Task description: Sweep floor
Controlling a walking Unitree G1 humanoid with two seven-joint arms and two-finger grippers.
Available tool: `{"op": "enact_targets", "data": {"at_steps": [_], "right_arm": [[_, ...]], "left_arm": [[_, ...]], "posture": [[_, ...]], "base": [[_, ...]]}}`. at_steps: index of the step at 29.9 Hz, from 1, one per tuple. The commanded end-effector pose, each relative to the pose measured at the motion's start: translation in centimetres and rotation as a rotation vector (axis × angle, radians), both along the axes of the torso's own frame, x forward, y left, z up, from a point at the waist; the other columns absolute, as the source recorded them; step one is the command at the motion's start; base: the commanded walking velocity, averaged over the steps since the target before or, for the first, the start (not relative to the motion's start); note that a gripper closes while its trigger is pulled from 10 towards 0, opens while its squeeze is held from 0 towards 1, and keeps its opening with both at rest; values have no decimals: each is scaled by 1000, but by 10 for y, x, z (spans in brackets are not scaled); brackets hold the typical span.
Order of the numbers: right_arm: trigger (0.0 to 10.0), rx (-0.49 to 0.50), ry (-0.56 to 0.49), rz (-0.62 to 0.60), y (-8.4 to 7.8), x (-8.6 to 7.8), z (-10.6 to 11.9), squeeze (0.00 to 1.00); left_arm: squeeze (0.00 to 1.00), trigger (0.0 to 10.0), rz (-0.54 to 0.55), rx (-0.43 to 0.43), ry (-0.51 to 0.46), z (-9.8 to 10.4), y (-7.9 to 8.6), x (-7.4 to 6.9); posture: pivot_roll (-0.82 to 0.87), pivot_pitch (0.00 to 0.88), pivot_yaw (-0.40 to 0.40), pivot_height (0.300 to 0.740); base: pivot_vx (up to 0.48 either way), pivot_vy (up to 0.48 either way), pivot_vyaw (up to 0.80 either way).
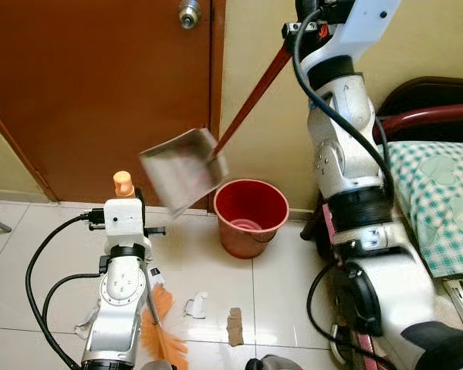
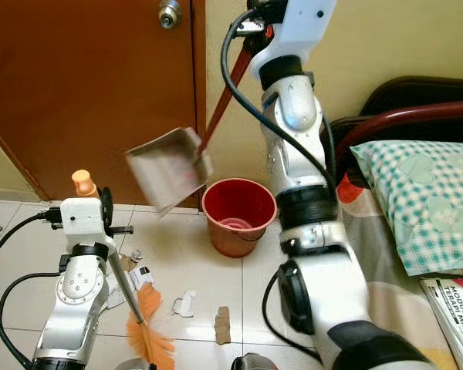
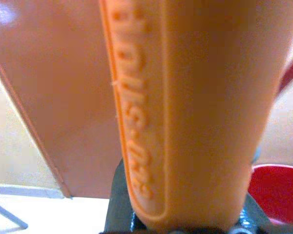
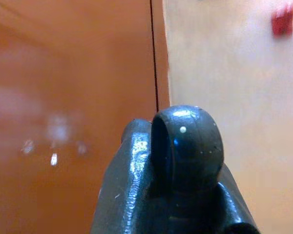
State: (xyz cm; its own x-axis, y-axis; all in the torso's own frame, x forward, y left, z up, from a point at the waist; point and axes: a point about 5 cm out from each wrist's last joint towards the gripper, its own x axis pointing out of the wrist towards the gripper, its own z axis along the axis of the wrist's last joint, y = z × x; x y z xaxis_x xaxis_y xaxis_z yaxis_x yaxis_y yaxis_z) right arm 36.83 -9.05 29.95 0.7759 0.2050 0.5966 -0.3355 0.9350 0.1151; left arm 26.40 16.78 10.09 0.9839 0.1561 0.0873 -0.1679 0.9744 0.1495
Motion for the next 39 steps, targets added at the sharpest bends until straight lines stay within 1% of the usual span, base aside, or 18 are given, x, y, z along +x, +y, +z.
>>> {"op": "enact_targets", "data": {"at_steps": [1, 5, 6, 8, 9, 11, 12, 13, 17, 19, 21, 23, 24, 28, 32, 36, 37, 39], "right_arm": [[10000, -5, 9, -25, -7, -2, -3, 0], [10000, 4, 100, -34, -9, -6, -28, 0], [10000, 10, 146, -41, -9, -8, -40, 0], [10000, 14, 198, -44, -10, -11, -53, 0], [10000, 3, 227, -54, -12, -14, -64, 0], [10000, -6, 255, -57, -14, -17, -73, 0], [10000, -6, 258, -58, -14, -17, -74, 0], [10000, -4, 284, -61, -16, -20, -81, 0], [10000, -13, 328, -66, -19, -24, -92, 0], [10000, -19, 358, -71, -20, -26, -101, 0], [10000, -44, 398, -87, -23, -32, -112, 0], [10000, -52, 408, -96, -25, -34, -116, 0], [10000, -60, 426, -110, -28, -38, -122, 0], [10000, -74, 443, -138, -34, -43, -129, 0], [10000, -156, 464, -243, -53, -50, -140, 0], [10000, -181, 491, -310, -67, -53, -147, 0], [10000, -187, 500, -338, -73, -54, -150, 0], [10000, -204, 500, -357, -76, -55, -151, 0]], "left_arm": [[0, 10000, 70, 59, -7, 4, 15, -3], [0, 10000, 89, 85, 1, 3, 19, -7], [0, 10000, 110, 103, 3, 2, 22, -9], [0, 10000, 129, 125, 0, 3, 25, -10], [0, 10000, 136, 138, -1, 3, 28, -10], [0, 10000, 146, 152, -7, 4, 30, -9], [0, 10000, 148, 154, -8, 4, 30, -10], [0, 10000, 144, 153, -12, 5, 31, -10], [0, 10000, 131, 154, -22, 7, 29, -9], [0, 10000, 93, 125, -24, 6, 22, -8], [0, 10000, 29, 99, -38, 8, 11, -5], [0, 10000, 14, 96, -45, 10, 7, -4], [0, 10000, 3, 123, -64, 13, 3, -3], [0, 10000, -27, 130, -85, 18, -1, -1], [0, 10000, -83, 178, -140, 32, -7, 0], [0, 10000, -106, 196, -163, 38, -9, 2], [0, 10000, -118, 218, -179, 41, -11, 3], [0, 10000, -135, 220, -190, 44, -14, 4]], "posture": [[9, 9, -59, 740], [8, 16, -49, 740], [8, 16, -49, 740], [5, 22, -47, 740], [5, 22, -47, 740], [6, 23, -54, 740], [6, 23, -54, 740], [7, 25, -56, 740], [7, 27, -58, 740], [7, 29, -56, 740], [6, 36, -53, 740], [6, 36, -53, 740], [5, 39, -51, 740], [3, 40, -44, 740], [2, 42, -39, 740], [2, 45, -32, 740], [1, 46, -30, 740], [1, 45, -28, 740]], "base": [[0, 0, 0], [0, 0, 0], [0, 0, 0], [0, 0, 0], [0, 0, 0], [0, 0, 0], [0, 0, 0], [0, 0, 0], [0, 0, 0], [0, 0, 0], [0, 0, 0], [0, 0, 0], [0, 0, 0], [0, 0, 0], [0, 0, 0], [0, 0, 0], [0, 0, 0], [0, 0, 0]]}}
